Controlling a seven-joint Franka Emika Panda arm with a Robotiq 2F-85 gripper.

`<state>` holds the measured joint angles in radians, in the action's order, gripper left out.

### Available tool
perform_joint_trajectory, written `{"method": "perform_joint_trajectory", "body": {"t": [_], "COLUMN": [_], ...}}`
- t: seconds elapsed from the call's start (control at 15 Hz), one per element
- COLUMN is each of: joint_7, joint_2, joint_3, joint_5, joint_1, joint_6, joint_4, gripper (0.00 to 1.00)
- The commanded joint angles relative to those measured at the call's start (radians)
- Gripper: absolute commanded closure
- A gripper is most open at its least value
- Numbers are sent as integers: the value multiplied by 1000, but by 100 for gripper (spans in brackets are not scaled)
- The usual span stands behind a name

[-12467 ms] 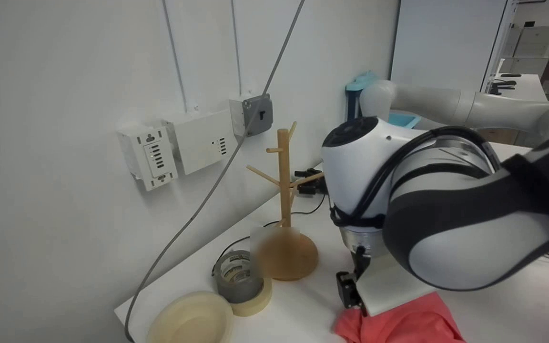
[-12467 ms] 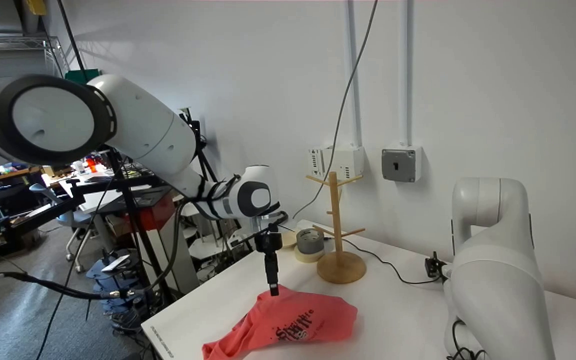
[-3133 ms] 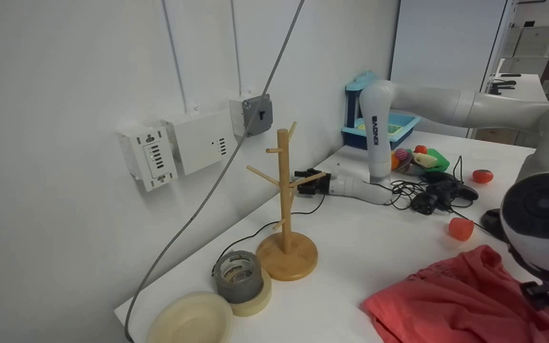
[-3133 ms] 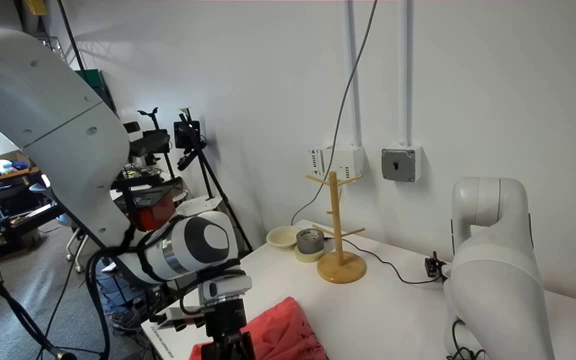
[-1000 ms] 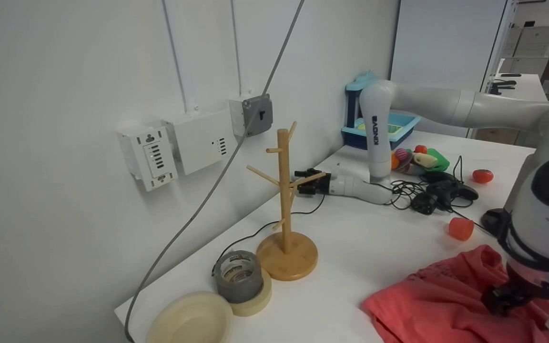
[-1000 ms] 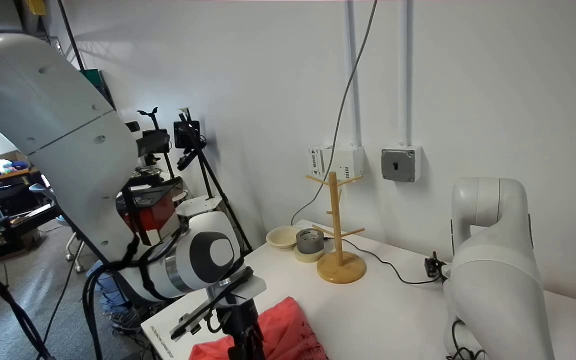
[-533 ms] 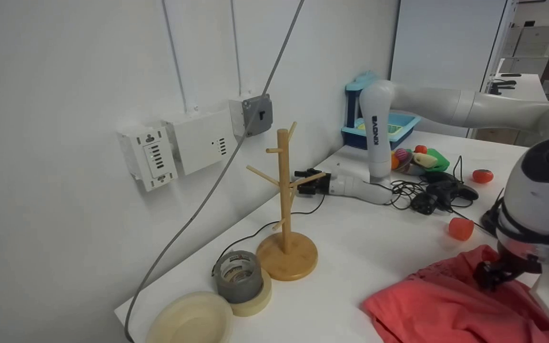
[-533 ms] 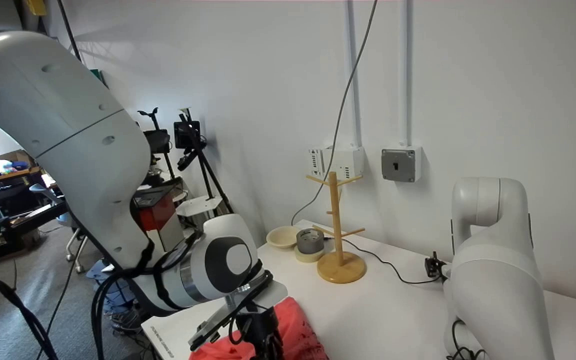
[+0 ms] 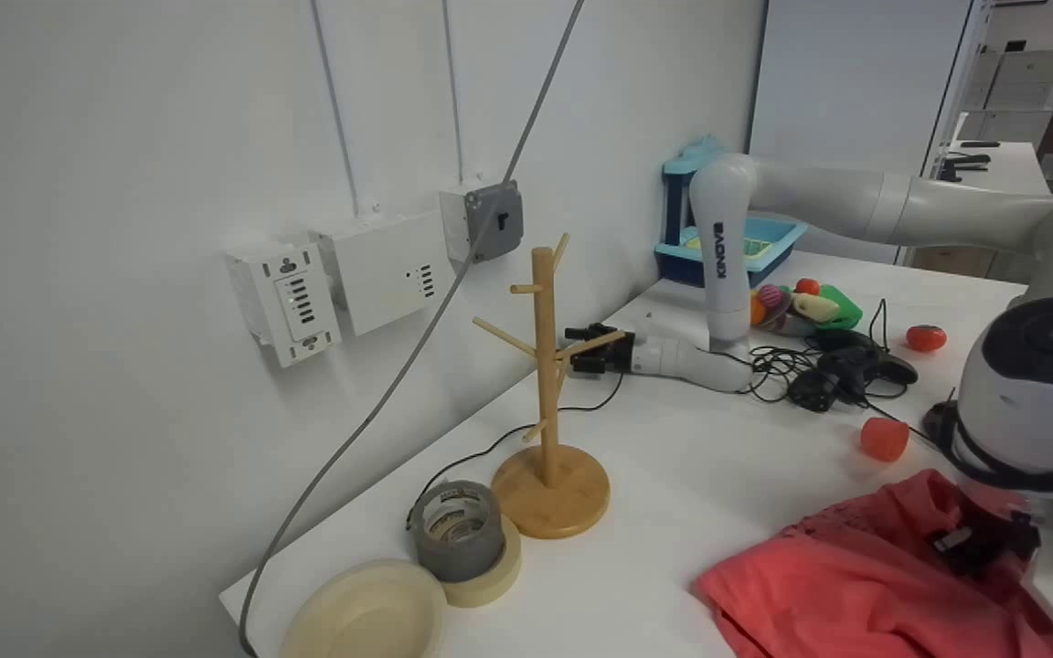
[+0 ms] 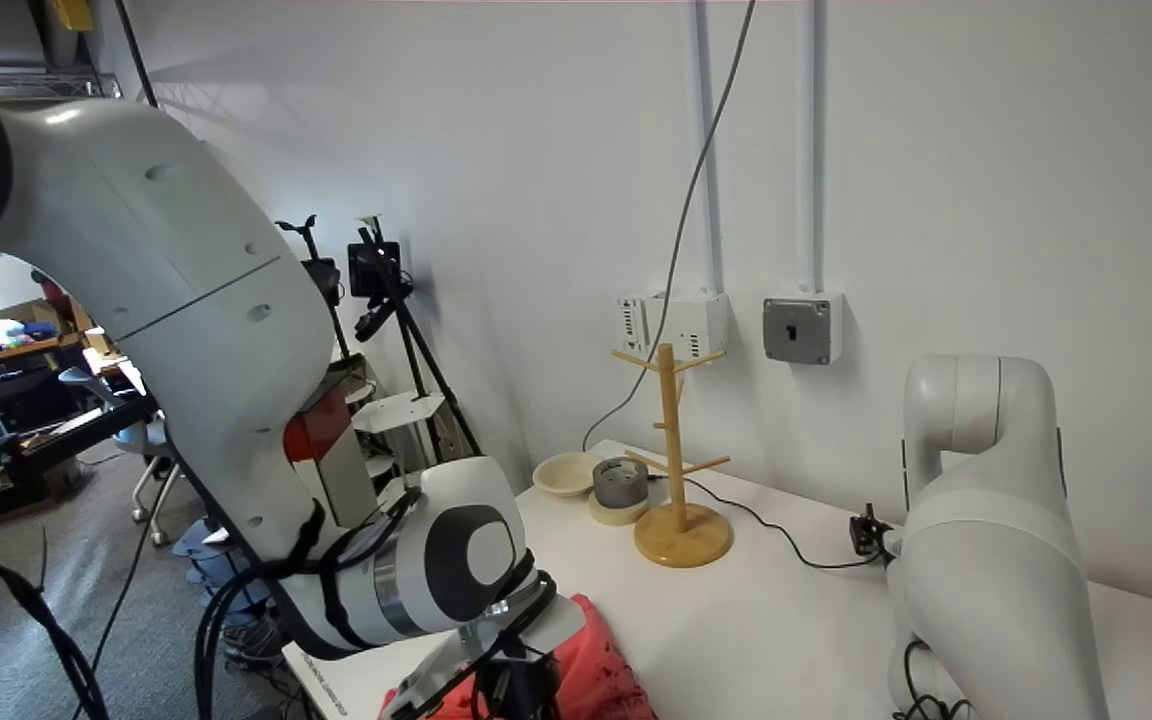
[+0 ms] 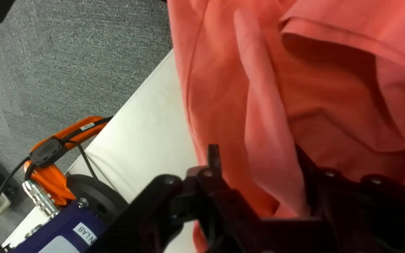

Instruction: Unfold the shirt

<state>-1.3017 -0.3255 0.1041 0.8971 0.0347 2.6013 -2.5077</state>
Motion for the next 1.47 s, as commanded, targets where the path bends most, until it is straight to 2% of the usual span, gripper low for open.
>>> {"method": "perform_joint_trajectory", "body": {"t": [0.0, 0.13, 0.2, 0.67, 0.73, 0.87, 1.27, 1.4], "joint_7": [38, 45, 44, -136, -170, -233, -462, -482], "joint_2": [0, 10, 10, -51, -62, -79, -61, -28], "joint_3": [20, 31, 38, 118, 121, 116, 87, 58], "joint_5": [-7, -8, -9, 133, 163, 212, 380, 380], "joint_1": [-4, -11, -13, 10, 10, 4, 4, -10], "joint_6": [-10, -13, -16, -87, -100, -127, -222, -240], "joint_4": [2, -4, -3, 60, 69, 83, 81, 59], "gripper": [79, 95, 99, 99, 72, 64, 18, 2]}}
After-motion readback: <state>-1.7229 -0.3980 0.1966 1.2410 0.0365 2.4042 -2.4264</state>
